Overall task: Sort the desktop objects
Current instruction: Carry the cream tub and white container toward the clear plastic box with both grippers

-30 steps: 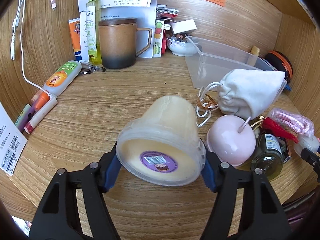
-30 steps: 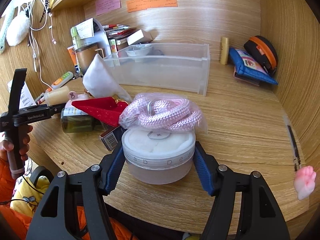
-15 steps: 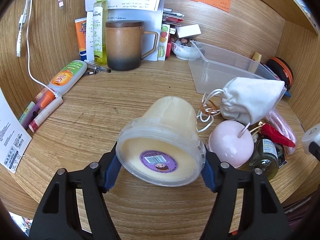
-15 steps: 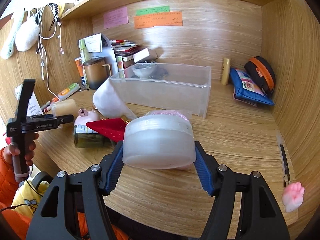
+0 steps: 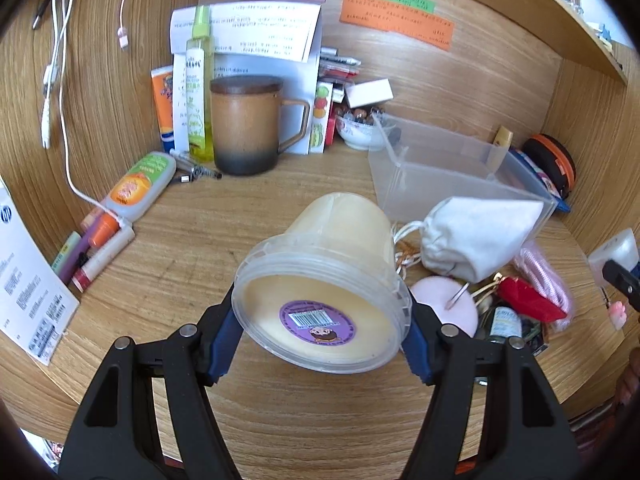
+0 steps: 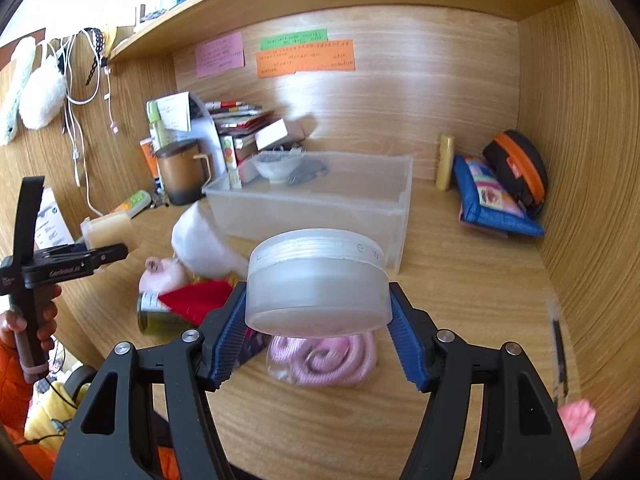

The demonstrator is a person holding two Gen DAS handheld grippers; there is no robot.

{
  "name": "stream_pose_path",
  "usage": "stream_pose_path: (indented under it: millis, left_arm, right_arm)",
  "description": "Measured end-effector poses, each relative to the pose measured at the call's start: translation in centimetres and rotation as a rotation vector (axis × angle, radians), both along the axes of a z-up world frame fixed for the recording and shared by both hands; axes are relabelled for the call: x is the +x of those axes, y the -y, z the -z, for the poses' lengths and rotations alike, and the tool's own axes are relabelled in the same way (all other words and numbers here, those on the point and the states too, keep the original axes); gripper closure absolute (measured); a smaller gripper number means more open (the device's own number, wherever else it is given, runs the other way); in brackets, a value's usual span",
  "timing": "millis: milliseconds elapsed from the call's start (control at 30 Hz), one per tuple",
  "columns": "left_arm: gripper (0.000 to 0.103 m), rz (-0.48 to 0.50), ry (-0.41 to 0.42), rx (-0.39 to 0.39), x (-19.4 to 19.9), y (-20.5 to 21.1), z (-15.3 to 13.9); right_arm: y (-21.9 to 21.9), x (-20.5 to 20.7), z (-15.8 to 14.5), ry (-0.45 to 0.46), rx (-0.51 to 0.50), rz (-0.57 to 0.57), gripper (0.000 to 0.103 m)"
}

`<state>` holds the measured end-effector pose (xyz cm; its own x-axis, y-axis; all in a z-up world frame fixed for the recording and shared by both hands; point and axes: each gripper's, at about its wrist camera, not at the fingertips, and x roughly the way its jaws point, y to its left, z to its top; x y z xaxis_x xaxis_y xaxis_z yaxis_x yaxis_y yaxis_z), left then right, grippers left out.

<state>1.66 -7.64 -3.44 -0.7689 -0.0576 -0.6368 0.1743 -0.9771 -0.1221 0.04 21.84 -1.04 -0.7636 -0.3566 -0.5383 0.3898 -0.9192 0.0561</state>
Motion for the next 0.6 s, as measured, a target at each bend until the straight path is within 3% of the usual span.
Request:
stream_pose_path:
  millis: [167,333,600]
  left_arm:
    - [0.035,0.005,-0.027,-0.010,-0.2,0.0,-1.7]
    - [0.034,0.041,-0.040,0.040,-0.8,0.4,-3.5]
    - [0.036,0.106,-0.042,-0.002,-3.2,-0.4,-5.2]
  right_arm:
    - [0.4,-1.4,-1.6,-0.036,0.009,-0.012,0.041]
    - [0.9,-3.0,-2.7,-0.045,0.008,-0.030,0.041]
    - [1.6,-5.6,-4.0,-0.065,0.017,-0.053,0.041]
